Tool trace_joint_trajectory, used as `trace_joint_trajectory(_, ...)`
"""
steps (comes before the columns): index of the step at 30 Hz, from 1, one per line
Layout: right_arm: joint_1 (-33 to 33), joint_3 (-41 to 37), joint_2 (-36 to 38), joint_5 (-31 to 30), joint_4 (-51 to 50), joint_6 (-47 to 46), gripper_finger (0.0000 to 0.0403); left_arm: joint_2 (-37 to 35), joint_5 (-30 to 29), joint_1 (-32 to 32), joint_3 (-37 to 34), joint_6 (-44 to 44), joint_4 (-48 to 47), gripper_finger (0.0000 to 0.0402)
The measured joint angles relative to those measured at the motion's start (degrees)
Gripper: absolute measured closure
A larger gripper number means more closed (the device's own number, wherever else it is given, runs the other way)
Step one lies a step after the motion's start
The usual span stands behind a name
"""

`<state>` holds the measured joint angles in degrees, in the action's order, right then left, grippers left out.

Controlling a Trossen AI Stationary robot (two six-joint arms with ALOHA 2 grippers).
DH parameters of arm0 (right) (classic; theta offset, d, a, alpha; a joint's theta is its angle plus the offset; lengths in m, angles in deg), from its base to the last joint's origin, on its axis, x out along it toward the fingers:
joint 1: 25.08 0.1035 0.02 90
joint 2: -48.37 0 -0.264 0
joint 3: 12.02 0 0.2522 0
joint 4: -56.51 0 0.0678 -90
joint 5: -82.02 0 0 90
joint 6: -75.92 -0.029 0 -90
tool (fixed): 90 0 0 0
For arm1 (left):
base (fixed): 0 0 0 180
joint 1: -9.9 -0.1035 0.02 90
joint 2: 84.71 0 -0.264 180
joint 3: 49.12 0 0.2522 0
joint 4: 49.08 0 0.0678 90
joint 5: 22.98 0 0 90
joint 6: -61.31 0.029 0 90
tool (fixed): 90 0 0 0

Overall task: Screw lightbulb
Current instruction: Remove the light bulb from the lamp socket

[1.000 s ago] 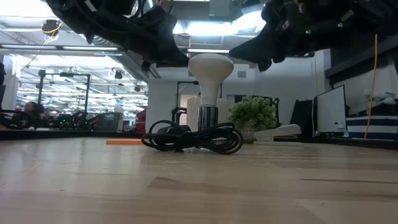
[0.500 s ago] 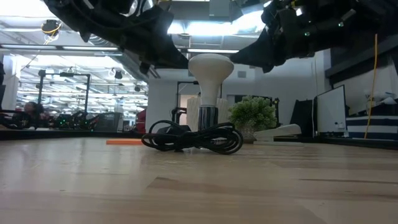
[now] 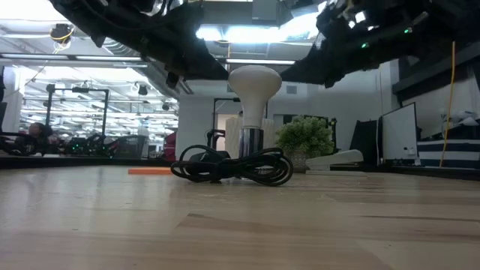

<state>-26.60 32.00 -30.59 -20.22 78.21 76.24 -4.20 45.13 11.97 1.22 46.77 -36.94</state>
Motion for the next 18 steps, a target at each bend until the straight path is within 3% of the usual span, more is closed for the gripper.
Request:
trace_joint_trajectory(4, -0.4, 0.1, -0.5, -3.9, -0.3, 0.0, 0.0391, 0.4, 5.4, 1.0, 0.3, -0.4, -1.0, 0.0396)
trace_joint_trajectory(18, -0.5, 0.1, -0.2, -4.1, 0.9, 0.0, 0.0391, 0.3, 2.3, 3.7, 0.2, 1.2, -1.3, 0.0396)
